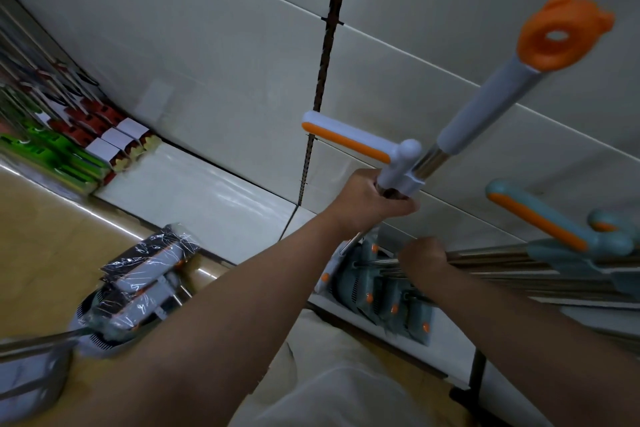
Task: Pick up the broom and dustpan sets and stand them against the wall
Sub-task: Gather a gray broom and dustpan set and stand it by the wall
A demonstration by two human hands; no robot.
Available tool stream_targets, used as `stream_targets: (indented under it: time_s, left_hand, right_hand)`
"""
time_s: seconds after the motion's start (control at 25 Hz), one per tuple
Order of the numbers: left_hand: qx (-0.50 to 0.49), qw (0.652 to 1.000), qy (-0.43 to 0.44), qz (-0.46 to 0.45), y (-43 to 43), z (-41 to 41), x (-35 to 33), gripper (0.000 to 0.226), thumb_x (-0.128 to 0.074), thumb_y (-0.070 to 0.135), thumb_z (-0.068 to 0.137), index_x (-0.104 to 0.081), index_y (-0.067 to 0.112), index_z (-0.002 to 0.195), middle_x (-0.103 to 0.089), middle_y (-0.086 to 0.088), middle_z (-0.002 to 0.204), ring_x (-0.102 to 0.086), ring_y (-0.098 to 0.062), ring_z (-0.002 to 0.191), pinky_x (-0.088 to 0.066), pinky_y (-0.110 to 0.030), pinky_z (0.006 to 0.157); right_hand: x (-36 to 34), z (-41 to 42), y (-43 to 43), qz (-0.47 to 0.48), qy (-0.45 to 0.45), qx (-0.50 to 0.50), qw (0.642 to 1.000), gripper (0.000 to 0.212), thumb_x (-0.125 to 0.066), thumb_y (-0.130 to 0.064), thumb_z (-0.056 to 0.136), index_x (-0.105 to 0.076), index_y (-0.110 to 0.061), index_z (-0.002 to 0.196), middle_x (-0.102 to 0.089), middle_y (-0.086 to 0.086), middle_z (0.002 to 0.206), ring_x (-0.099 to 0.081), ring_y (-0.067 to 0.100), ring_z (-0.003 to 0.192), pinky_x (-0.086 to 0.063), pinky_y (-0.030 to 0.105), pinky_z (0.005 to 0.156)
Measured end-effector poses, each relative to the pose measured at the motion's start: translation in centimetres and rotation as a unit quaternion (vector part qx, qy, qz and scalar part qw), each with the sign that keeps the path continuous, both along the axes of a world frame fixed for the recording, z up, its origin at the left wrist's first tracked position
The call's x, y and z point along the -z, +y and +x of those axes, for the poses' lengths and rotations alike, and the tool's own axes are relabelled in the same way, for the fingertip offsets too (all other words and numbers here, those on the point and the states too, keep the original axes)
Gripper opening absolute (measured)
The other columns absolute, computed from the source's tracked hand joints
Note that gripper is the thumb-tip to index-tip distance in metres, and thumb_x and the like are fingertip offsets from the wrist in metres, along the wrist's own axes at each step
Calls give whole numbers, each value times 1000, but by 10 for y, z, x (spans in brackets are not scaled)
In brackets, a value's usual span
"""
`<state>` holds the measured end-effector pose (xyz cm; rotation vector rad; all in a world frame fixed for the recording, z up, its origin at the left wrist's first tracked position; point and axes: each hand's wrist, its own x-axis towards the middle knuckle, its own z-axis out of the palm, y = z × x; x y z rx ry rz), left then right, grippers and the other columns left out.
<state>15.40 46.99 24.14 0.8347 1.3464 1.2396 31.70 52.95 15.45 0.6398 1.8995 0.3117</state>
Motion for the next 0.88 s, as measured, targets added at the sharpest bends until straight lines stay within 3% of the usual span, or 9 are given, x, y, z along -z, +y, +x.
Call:
stream_targets:
  time_s: [0.16, 0.24, 0.32, 0.36, 0.44, 0.52, 0.64, 0.76, 0.88]
  left_hand:
    - [75, 995, 54, 25, -5, 9, 2, 25, -79, 4, 79, -69, -2, 102, -71, -20, 96, -68, -22, 86, -57, -42, 83]
    - [98, 991, 82, 33, -7, 8, 2, 27, -79, 9, 80, -70, 5, 105, -73, -11, 98, -70, -21, 92, -57, -40, 87]
    - [119, 987, 99, 48, -10, 3, 2, 31, -82, 13, 79, -70, 13, 108, -73, -2, 101, -69, -15, 95, -56, -31, 87]
    - [121, 985, 109, 54, -13, 0, 2, 34, -83, 13, 79, -69, 15, 110, -72, 0, 101, -67, -13, 95, -53, -25, 85]
    - [111, 985, 122, 57, -18, -8, 1, 39, -83, 13, 80, -67, 10, 116, -70, -2, 106, -64, -12, 96, -49, -18, 82]
    - [95, 988, 116, 41, -25, -16, 0, 40, -81, 11, 82, -66, 9, 119, -70, -5, 114, -64, -12, 101, -47, -8, 80]
    - [43, 995, 93, 20, -42, -35, 5, 33, -81, 10, 82, -69, 9, 113, -72, -6, 113, -69, -14, 99, -52, -11, 78]
    - [-77, 994, 73, 1, -72, -56, 18, 20, -82, 9, 81, -72, 9, 99, -74, -11, 103, -70, -13, 85, -55, -19, 76]
    - [-199, 978, 51, -45, -115, -75, 32, 14, -82, 12, 82, -73, 9, 92, -74, -13, 98, -64, -12, 76, -52, -21, 68]
  right_hand:
    - [8, -10, -12, 36, -3, -62, 997, 34, -47, -13, 101, -57, -9, 134, -54, 15, 139, -52, 37, 127, -47, 51, 101]
    - [13, -18, -12, 39, 51, -59, 996, 38, -40, -17, 105, -48, -6, 140, -46, 17, 146, -43, 35, 135, -38, 37, 106]
    - [25, -18, -10, 22, 142, -32, 989, 37, -42, -19, 104, -52, -6, 137, -51, 16, 144, -49, 30, 131, -30, 14, 81]
    - [29, -20, -11, 8, 181, -6, 983, 36, -45, -21, 102, -55, -8, 134, -56, 15, 140, -53, 28, 127, -27, 10, 73]
    - [25, -24, -13, -48, 213, -1, 976, 37, -47, -22, 101, -56, -8, 134, -57, 13, 140, -54, 28, 127, -33, 15, 80]
    - [12, -36, -25, -135, 159, 18, 978, 36, -50, -24, 101, -55, -9, 133, -57, 11, 138, -56, 30, 125, -44, 32, 97]
    - [14, -48, -39, -261, 180, 95, 944, 27, -53, -30, 96, -67, -15, 115, -65, 6, 122, -60, 26, 108, -49, 33, 90]
    - [24, -66, -57, -296, 221, 165, 915, 17, -53, -36, 91, -63, -27, 103, -64, 4, 113, -60, 22, 103, -48, 32, 86]
    - [28, -93, -78, -313, 270, 209, 886, 29, -55, -35, 92, -66, -25, 117, -64, -2, 114, -61, 20, 107, -47, 29, 90]
